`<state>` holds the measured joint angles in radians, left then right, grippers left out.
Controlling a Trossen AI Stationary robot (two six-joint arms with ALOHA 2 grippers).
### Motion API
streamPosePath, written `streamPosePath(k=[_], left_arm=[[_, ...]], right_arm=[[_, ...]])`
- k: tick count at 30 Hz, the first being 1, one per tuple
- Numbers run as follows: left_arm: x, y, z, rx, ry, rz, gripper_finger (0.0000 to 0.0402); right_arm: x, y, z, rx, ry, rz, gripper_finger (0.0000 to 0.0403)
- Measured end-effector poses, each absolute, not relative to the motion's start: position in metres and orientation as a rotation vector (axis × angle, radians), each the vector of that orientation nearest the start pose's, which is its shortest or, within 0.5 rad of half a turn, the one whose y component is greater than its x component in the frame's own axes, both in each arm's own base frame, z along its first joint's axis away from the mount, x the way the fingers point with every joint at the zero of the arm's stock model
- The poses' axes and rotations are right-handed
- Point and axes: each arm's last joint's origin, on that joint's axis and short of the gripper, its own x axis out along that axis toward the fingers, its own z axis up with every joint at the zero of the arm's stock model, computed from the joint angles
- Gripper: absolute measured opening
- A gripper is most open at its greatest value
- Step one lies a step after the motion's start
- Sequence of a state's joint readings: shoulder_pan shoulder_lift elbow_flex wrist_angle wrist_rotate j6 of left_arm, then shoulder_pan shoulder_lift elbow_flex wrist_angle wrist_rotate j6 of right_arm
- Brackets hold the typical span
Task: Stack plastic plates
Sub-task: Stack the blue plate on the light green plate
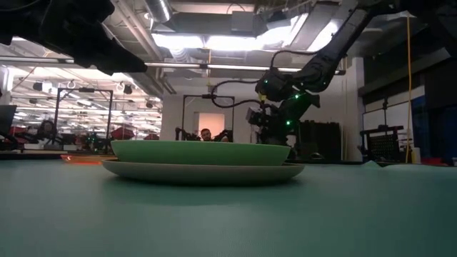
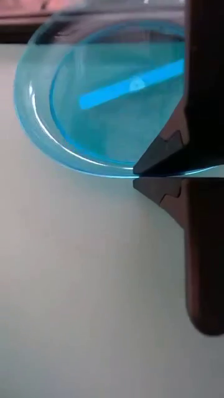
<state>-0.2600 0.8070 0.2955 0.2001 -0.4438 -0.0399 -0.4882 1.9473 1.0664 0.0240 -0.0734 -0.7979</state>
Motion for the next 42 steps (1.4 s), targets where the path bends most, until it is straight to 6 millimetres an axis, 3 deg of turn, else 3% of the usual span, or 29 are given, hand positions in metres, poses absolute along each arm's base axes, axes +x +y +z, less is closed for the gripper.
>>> streamPosePath(k=[8,16,25,30,35,42], left_arm=[[0.167,-0.032,0.198,0.098,0.287,0.184,0.0102],[0.167,-0.03,0.198,0.108,0.286,0.229,0.0102],[0.167,-0.03,0.198,0.124,0.29,0.233,0.0128],[0.167,-0.03,0.198,0.126,0.291,0.233,0.0145],[0.167,-0.03,0.198,0.126,0.291,0.233,0.0144],[0.167,-0.03,0.198,0.127,0.292,0.233,0.0143]], right_arm=[[0.351,-0.139,0.163,-0.58,0.824,-0.013,0.0001],[0.361,-0.074,0.19,-0.611,0.739,0.113,0.0001],[0.365,0.012,0.188,-0.587,0.699,0.347,0.0001],[0.362,0.05,0.185,-0.537,0.688,0.453,0.0001],[0.361,0.065,0.18,-0.501,0.709,0.444,0.0001],[0.364,0.06,0.168,-0.517,0.784,0.286,0.0002]])
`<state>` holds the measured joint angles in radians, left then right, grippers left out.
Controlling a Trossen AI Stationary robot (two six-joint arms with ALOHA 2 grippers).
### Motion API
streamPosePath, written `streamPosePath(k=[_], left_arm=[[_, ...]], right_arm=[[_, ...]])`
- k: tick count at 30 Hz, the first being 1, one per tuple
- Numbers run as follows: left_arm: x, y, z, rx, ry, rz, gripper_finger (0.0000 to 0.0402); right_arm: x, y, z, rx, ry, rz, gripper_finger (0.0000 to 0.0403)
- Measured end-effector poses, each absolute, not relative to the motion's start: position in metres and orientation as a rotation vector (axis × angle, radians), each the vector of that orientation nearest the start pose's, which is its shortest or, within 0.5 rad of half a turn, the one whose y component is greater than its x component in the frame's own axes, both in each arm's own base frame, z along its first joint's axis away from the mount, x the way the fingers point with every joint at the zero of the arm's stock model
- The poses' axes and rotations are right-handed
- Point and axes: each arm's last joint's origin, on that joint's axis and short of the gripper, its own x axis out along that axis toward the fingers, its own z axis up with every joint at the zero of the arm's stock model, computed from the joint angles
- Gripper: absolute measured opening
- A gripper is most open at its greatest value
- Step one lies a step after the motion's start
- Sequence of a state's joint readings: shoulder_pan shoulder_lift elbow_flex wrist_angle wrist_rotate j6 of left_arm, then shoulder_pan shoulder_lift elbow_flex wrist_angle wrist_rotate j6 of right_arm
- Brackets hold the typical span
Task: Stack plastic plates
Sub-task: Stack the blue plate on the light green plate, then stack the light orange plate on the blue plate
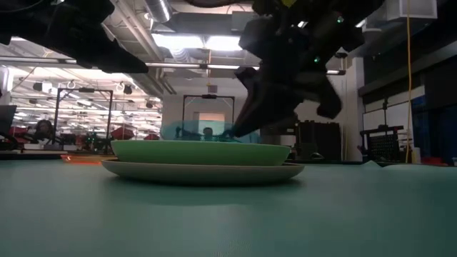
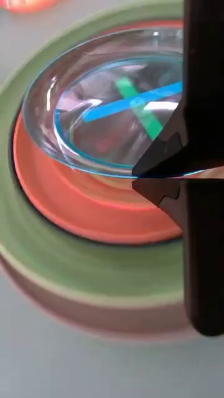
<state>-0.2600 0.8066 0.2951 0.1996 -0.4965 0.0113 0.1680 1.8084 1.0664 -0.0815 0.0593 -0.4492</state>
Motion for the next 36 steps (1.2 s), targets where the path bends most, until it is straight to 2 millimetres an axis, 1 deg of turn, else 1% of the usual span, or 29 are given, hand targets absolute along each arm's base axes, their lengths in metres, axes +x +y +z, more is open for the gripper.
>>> streamPosePath(k=[2,4,9,11,14,16,20,23,26,31,36], left_arm=[[0.167,-0.03,0.197,0.128,0.297,0.233,0.0143],[0.167,-0.03,0.197,0.129,0.297,0.233,0.0143],[0.167,-0.03,0.197,0.13,0.3,0.233,0.0143],[0.167,-0.03,0.197,0.13,0.3,0.233,0.0143],[0.167,-0.03,0.197,0.129,0.3,0.233,0.0143],[0.167,-0.03,0.197,0.129,0.3,0.233,0.0143],[0.167,-0.028,0.198,0.129,0.295,0.245,0.0143],[0.168,-0.021,0.198,0.129,0.296,0.308,0.0147],[0.169,-0.011,0.197,0.125,0.307,0.353,0.0163],[0.168,0.011,0.194,0.095,0.346,0.485,0.0202],[0.165,0.032,0.192,0.085,0.378,0.605,0.0213]], right_arm=[[0.365,0.059,0.165,-0.524,0.793,0.268,0.001],[0.364,0.059,0.164,-0.512,0.805,0.265,0.0027],[0.365,0.06,0.166,-0.482,0.795,0.253,0.0096],[0.363,0.06,0.17,-0.476,0.791,0.25,0.0123],[0.357,0.059,0.183,-0.456,0.784,0.242,0.0152],[0.352,0.058,0.196,-0.429,0.769,0.232,0.0163],[0.336,0.05,0.224,-0.384,0.747,0.199,0.0169],[0.321,0.036,0.231,-0.344,0.737,0.153,0.0169],[0.305,0.016,0.221,-0.317,0.748,0.095,0.0169],[0.281,-0.016,0.204,-0.261,0.713,-0.018,0.0169],[0.267,-0.04,0.19,-0.223,0.675,-0.09,0.0169]])
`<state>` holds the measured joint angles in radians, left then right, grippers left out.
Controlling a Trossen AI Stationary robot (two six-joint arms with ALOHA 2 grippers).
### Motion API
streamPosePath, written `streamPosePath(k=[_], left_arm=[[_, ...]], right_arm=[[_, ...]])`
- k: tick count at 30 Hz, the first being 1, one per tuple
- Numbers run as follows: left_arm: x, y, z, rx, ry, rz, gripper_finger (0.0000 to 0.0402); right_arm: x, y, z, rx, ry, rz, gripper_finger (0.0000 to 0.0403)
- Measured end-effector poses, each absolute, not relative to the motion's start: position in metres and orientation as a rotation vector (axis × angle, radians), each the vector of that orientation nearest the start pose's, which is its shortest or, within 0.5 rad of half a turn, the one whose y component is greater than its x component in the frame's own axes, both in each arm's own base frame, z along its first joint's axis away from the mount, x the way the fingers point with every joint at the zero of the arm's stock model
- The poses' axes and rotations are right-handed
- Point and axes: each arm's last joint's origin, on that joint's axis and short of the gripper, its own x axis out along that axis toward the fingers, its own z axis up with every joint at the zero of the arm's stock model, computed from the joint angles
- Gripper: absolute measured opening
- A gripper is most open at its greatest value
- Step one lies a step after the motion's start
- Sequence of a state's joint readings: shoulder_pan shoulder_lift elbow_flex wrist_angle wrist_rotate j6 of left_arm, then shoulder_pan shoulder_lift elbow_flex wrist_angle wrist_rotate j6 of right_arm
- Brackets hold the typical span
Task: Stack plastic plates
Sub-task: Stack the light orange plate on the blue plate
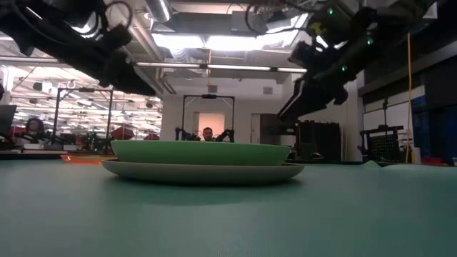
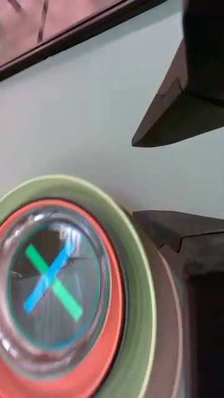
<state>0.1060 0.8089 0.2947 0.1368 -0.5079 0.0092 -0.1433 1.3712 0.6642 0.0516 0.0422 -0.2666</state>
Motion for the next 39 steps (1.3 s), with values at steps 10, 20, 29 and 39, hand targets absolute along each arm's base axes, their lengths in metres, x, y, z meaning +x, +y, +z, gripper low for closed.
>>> streamPosePath(k=[10,20,29,39], left_arm=[[0.154,0.071,0.173,-0.048,0.576,0.747,0.0206],[0.157,0.096,0.167,-0.268,0.876,0.788,0.0205],[0.162,0.111,0.141,-0.314,1.063,0.851,0.0205],[0.162,0.116,0.13,-0.3,1.129,0.907,0.0203]], right_arm=[[0.257,-0.067,0.181,-0.217,0.617,-0.165,0.0169],[0.258,-0.068,0.183,-0.245,0.589,-0.13,0.0169],[0.258,-0.068,0.182,-0.245,0.592,-0.129,0.0169],[0.258,-0.068,0.182,-0.244,0.592,-0.129,0.017]])
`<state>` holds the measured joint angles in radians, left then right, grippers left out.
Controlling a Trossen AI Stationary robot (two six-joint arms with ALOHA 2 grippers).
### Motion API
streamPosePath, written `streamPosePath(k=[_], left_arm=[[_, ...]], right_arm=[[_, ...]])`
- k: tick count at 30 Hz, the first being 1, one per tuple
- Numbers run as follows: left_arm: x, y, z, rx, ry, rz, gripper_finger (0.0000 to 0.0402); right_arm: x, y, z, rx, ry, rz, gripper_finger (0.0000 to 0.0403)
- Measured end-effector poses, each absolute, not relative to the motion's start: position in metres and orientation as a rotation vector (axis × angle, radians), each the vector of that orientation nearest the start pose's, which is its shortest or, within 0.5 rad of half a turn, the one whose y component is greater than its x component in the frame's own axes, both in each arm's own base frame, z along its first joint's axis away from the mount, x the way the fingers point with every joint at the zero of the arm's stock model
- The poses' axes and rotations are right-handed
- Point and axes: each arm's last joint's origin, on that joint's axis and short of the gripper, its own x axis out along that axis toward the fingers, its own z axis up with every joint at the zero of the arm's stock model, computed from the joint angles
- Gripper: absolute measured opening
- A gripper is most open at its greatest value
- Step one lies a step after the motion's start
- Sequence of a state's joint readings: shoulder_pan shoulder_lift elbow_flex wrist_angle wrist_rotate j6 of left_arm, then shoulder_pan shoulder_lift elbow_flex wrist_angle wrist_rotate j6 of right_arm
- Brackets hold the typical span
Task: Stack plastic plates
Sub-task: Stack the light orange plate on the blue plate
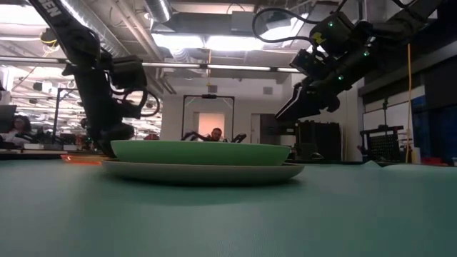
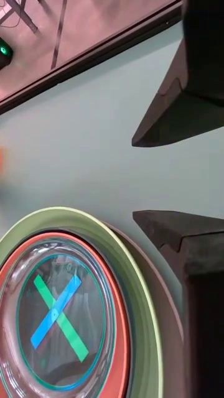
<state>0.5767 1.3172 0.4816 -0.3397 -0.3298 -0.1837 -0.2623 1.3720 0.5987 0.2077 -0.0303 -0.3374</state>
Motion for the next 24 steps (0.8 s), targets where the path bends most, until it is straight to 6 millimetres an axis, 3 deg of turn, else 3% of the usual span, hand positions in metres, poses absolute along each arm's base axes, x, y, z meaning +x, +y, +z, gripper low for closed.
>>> streamPosePath(k=[4,16,24], left_arm=[[0.163,0.117,0.127,-0.293,1.145,0.899,0.0175],[0.168,0.112,0.125,-0.228,1.161,0.843,0.0013],[0.184,0.099,0.132,-0.15,1.141,0.737,0.0002]], right_arm=[[0.258,-0.068,0.182,-0.244,0.592,-0.129,0.017],[0.258,-0.069,0.183,-0.252,0.584,-0.149,0.017],[0.258,-0.069,0.183,-0.237,0.586,-0.145,0.017]])
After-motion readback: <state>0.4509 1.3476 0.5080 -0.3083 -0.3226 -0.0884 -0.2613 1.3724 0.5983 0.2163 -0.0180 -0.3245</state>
